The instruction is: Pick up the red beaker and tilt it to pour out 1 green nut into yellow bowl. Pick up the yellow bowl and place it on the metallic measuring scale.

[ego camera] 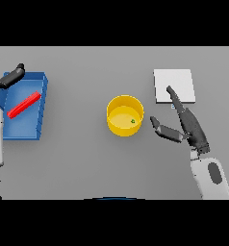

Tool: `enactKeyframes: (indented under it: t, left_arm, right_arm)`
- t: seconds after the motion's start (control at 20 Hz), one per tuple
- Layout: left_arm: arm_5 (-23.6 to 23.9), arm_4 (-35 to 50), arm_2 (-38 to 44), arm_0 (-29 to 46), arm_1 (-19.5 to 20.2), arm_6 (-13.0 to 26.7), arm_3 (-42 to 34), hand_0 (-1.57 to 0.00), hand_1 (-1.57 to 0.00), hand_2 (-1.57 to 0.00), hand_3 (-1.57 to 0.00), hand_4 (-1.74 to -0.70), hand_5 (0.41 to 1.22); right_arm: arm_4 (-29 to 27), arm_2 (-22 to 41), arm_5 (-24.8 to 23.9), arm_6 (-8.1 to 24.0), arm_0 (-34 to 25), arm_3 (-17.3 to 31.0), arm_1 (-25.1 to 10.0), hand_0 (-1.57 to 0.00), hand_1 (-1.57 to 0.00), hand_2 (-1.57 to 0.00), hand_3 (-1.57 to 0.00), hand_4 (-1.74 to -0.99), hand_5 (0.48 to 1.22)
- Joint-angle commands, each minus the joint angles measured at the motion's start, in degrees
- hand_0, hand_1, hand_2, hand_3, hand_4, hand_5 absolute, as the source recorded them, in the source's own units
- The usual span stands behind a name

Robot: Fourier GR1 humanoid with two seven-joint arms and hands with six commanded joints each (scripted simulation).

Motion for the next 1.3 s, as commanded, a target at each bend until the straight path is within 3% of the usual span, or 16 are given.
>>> enactKeyframes:
  t: [0.0,0.15,0.2,0.4,0.65,0.95,1.1,1.25]
  left_arm:
    - [0.1,-0.1,-0.1,-0.4,0.0,-0.4,0.1,-0.01,-0.01,-0.01,-0.01,-0.72,0.693]
    - [0.2,0.5,0.4,-0.8,-0.5,0.5,-0.1,-0.01,-0.01,0.0,0.0,-0.74,0.709]
    - [0.0,0.5,0.3,-0.2,-0.3,-0.4,-0.2,0.0,0.0,0.0,0.0,-0.74,0.709]
    - [-0.3,0.9,0.5,0.4,-0.5,0.1,-1.3,0.0,0.0,0.0,0.0,-0.75,0.711]
    - [-0.5,1.7,0.9,1.2,-0.5,-1.4,-1.3,0.0,0.0,0.0,0.0,-0.75,0.716]
    - [-0.2,3.1,2.1,0.6,-0.7,-2.6,-0.8,0.0,0.0,0.0,0.0,-0.78,0.721]
    - [-0.3,2.8,1.7,0.3,-0.7,-2.6,-0.4,0.0,0.0,0.0,0.0,-0.79,0.728]
    - [0.5,2.6,1.8,0.5,-1.0,-3.1,0.4,0.0,0.0,0.0,0.0,-0.8,0.727]
  right_arm:
    - [0.1,0.8,2.3,-0.9,-1.7,0.6,-1.5,-0.01,0.0,0.0,0.0,-1.174,0.68]
    - [4.7,4.5,6.2,-1.6,-6.4,2.3,-5.5,0.0,0.0,0.0,0.0,-1.254,0.666]
    - [7.0,6.0,7.1,0.0,-8.6,3.4,-6.5,0.0,0.0,0.0,0.0,-1.26,0.656]
    - [15.5,12.4,9.9,-2.4,-14.3,5.7,-10.6,0.0,0.0,0.0,0.0,-1.23,0.62]
    - [20.4,18.2,14.8,-4.6,-20.8,8.6,-12.5,0.0,0.0,0.0,0.0,-1.231,0.625]
    - [23.3,22.9,20.0,-5.2,-25.7,11.4,-12.9,0.0,0.0,0.0,0.0,-1.214,0.648]
    - [24.9,24.6,19.2,-7.7,-26.6,14.7,-12.6,0.0,0.0,0.0,0.0,-1.224,0.653]
    - [25.7,25.9,20.1,-8.2,-28.3,17.2,-12.1,0.0,0.0,0.0,0.0,-1.242,0.664]
